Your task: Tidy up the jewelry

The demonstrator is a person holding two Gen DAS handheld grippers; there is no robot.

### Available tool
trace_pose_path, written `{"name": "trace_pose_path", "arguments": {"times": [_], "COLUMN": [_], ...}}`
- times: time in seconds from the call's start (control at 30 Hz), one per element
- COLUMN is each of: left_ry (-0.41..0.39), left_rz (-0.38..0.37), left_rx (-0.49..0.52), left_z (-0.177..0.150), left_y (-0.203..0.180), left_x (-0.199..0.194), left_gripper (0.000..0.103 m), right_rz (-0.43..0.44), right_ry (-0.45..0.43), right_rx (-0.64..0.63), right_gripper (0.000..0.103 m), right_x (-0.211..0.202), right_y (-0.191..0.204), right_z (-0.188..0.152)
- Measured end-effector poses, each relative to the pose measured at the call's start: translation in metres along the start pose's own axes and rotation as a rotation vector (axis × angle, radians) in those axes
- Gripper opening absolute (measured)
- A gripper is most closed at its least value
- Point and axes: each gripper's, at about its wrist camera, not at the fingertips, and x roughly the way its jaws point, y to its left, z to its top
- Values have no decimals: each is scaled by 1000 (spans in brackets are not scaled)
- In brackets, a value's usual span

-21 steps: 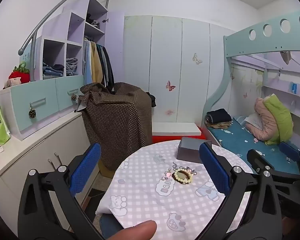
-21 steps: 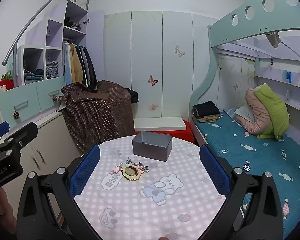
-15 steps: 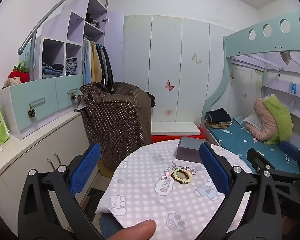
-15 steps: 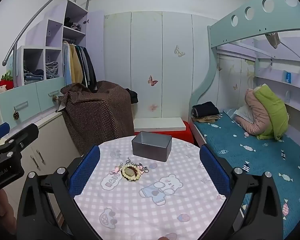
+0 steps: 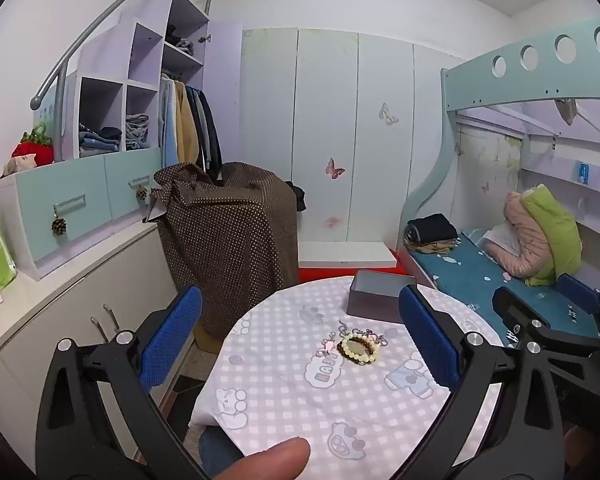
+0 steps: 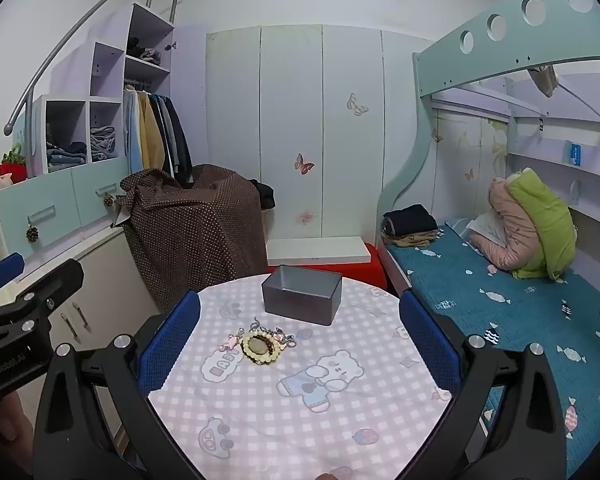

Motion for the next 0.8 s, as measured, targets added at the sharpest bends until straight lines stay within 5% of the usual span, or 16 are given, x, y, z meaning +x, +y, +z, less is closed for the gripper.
{"name": "trace_pose_path", "arguments": {"times": [0.8], "left_ry": [12], "left_rz": [0], "left_rx": [7], "left_z": [0], "left_y": [-4], "left_x": [2], "left_gripper": [98], "right_rz": [-7], "right_ry": [13], "right_rx": [8], "right_gripper": [96], "right_x": [5], "right_y": [-6], "right_z": [-5]}}
